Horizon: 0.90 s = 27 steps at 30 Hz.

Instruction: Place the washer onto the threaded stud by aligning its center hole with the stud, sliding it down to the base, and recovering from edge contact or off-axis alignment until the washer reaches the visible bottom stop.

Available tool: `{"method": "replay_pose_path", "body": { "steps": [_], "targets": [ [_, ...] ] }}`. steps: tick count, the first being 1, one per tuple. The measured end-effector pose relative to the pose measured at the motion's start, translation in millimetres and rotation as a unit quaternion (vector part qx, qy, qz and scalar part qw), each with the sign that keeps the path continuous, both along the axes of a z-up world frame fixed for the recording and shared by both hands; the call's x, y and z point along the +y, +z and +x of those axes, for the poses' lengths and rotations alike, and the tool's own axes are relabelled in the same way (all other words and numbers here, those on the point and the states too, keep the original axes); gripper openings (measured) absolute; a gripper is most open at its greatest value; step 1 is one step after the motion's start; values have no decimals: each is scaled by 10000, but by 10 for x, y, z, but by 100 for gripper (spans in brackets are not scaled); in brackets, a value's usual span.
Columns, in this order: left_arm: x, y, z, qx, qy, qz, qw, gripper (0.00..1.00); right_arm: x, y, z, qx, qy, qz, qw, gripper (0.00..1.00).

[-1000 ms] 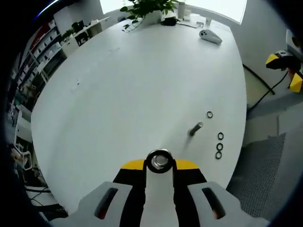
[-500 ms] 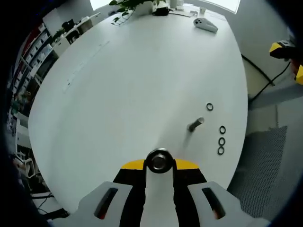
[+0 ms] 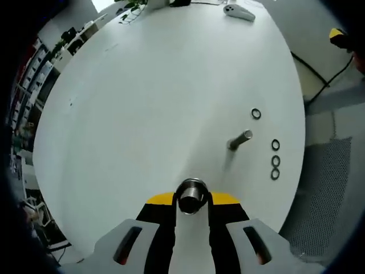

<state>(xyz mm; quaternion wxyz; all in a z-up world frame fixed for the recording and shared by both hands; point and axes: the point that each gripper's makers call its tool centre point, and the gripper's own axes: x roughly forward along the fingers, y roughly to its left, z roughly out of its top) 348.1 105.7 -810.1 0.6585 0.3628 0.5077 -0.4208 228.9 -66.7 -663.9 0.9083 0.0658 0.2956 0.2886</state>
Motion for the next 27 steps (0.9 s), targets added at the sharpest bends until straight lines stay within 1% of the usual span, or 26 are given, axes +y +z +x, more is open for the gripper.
{"method": "replay_pose_path", "body": {
  "steps": [3,8,11,12,14,20,22,25,27],
  "targets": [
    [8,-63,-1,50,-13,53,10000,19,-7,-10,-3,26,-22,2,10000,40],
    [10,-91,-20,105,39,68,9999,19,5,-23,-11,35,32,-59,10000,40],
    [40,-145,-40,190,77,120,9997,19,-20,-27,-4,51,-29,-42,10000,40],
    [33,-133,-13,161,115,68,9998,19,-32,-23,1,49,-66,-20,10000,40],
    [32,-135,5,215,291,-9,9993,20,-36,-29,2,62,-79,-32,9999,40],
    [44,-150,-2,273,266,-29,9993,21,-35,-34,-1,61,-67,-69,9999,40],
    [45,-145,-11,282,399,-48,9988,21,-38,-31,-1,59,-82,-50,9999,40],
    [42,-125,-18,259,472,-108,9985,22,-33,-32,-4,54,-65,-60,9999,40],
    [46,-94,-23,182,467,-146,9986,24,-29,-29,-5,52,-58,-51,10000,40]
  ]
}}
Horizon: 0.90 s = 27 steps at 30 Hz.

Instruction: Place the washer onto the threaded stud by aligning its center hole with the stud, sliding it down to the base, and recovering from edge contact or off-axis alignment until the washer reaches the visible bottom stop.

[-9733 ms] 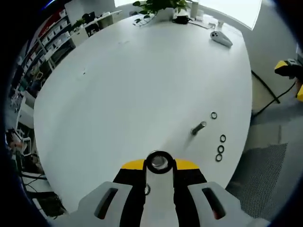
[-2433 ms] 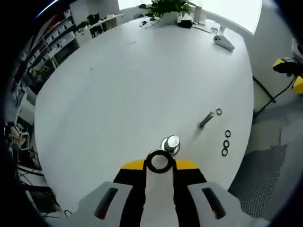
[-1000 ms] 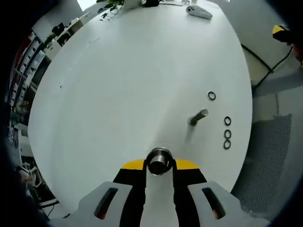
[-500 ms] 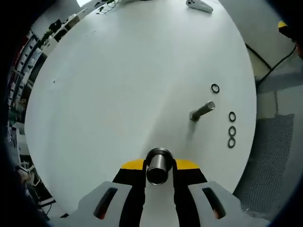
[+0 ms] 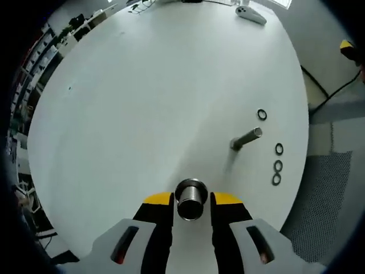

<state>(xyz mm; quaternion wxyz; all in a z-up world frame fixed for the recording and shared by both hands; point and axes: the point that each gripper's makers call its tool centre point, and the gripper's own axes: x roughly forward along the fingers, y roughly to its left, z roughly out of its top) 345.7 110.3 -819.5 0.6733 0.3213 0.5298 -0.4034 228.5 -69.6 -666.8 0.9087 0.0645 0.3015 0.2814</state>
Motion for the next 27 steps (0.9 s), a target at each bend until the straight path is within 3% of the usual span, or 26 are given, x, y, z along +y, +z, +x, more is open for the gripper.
{"method": "replay_pose_path", "body": {
  "steps": [8,15,19,27],
  "targets": [
    [122,126,3,-240,263,-89,9993,24,19,9,-8,-9,44,41,10000,40],
    [212,296,-91,-452,667,-416,9959,24,40,8,-18,-7,103,26,9999,40],
    [237,463,-159,-644,1159,-919,9869,24,56,-8,-26,32,153,6,9999,40],
    [392,616,-386,-844,1652,-1365,9731,25,48,-22,-28,76,138,2,9999,40]
  ]
}}
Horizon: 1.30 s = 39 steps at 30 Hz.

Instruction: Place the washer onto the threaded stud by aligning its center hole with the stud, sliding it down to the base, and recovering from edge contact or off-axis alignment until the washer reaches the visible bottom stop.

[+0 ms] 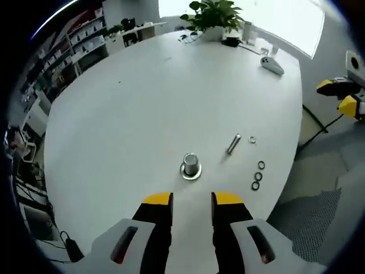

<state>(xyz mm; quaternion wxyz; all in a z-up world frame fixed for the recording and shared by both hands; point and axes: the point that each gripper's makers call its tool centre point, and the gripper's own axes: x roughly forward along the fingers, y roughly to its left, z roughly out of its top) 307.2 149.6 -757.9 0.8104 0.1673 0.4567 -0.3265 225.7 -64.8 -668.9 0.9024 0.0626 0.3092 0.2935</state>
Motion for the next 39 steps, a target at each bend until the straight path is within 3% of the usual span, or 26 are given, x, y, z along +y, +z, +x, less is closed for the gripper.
{"method": "replay_pose_path", "body": {
  "steps": [11,16,21,26,33,39],
  "targets": [
    [153,372,-356,-432,449,-617,9961,26,27,-21,-20,-6,121,-164,9998,40],
    [176,473,-567,-457,532,-811,9942,27,18,-44,-46,6,134,-283,9995,40],
    [225,686,-714,-585,918,-1258,9861,27,10,-67,-40,39,150,-361,9992,40],
    [233,795,-840,-727,869,-1296,9851,27,-17,-109,-56,112,140,-484,9987,40],
    [229,793,-1040,-710,796,-1260,9863,27,11,-149,-72,157,256,-635,9975,40],
    [300,891,-1055,-884,776,-1294,9846,27,-18,-158,-68,172,226,-712,9971,40]
  ]
}}
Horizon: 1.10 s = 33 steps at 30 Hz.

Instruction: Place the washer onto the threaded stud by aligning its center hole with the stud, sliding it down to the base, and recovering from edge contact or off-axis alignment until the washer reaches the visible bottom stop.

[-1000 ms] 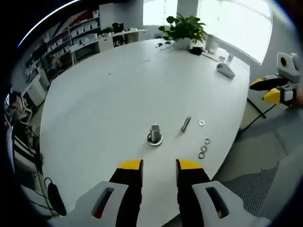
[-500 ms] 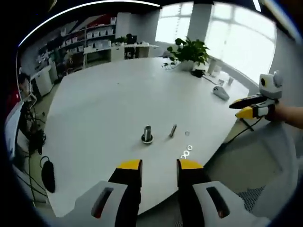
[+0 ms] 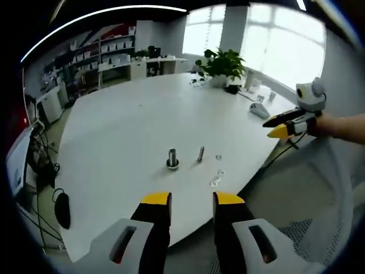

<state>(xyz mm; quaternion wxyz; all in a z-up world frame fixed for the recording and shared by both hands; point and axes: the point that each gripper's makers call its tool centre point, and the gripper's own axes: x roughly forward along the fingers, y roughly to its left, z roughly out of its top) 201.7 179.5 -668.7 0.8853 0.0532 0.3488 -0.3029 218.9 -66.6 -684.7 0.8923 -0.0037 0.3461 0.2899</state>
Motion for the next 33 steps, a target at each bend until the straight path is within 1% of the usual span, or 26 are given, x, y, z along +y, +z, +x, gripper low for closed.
{"method": "replay_pose_path", "body": {
  "steps": [2,6,9,13,15,16,17,19,22,24,27,31,33],
  "targets": [
    [17,1,8,6,45,-107,9999,27,-12,-3,2,1,-34,3,10000,40],
    [32,-36,-18,117,8,-170,9998,27,-38,-1,16,-6,-104,-12,9999,40],
    [42,9,-21,53,11,-283,9996,28,-48,-7,21,7,-128,-15,9999,40],
    [32,-28,-31,59,18,-386,9992,27,-64,12,31,-21,-200,23,9998,40],
    [3,-48,-18,32,-6,-333,9994,27,-67,18,36,-32,-224,63,9997,40],
    [1,-53,-14,-10,-76,-220,9997,27,-68,16,35,-24,-237,67,9997,40],
    [2,-43,1,-123,-142,-77,9998,27,-67,11,31,-17,-236,55,9997,40],
    [-22,-19,-10,-217,-188,-11,9996,27,-68,4,27,-2,-239,40,9997,40],
    [-53,-70,-46,-200,-318,119,9992,27,-91,4,36,29,-330,109,9994,39],
    [-41,-71,-30,-224,-329,185,9990,27,-91,3,35,29,-339,115,9994,39],
    [-28,-7,10,-286,-218,4,9994,27,-52,-29,29,77,-195,24,9998,39],
    [-1,-46,13,-179,-131,-63,9997,27,-30,-31,12,75,-116,-5,9999,39],
    [7,-28,26,-225,-81,-77,9997,27,-36,-22,9,61,-143,13,9999,39]
  ]
}}
